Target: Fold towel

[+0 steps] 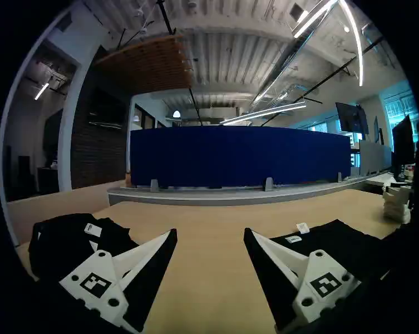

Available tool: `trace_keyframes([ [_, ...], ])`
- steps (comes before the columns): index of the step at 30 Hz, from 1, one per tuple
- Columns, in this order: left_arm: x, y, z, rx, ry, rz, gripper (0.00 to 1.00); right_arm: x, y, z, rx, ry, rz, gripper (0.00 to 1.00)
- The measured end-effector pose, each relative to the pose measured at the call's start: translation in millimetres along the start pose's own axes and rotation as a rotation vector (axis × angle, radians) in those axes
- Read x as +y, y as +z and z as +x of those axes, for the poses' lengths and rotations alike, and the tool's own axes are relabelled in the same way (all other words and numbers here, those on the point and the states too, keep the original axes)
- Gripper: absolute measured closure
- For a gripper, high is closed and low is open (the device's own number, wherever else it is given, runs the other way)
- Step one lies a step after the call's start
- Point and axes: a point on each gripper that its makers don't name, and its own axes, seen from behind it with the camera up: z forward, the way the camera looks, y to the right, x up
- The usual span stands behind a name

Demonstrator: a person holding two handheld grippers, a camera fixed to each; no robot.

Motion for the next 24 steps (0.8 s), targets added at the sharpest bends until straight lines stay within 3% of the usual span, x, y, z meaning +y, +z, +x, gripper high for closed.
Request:
trace_keyframes([
  [24,3.5,-1.0,-0.5,0.000,0.000,-0.002,0.12,-0.1,-2.0,0.4,-0.001,0.000,0.001,0.00],
])
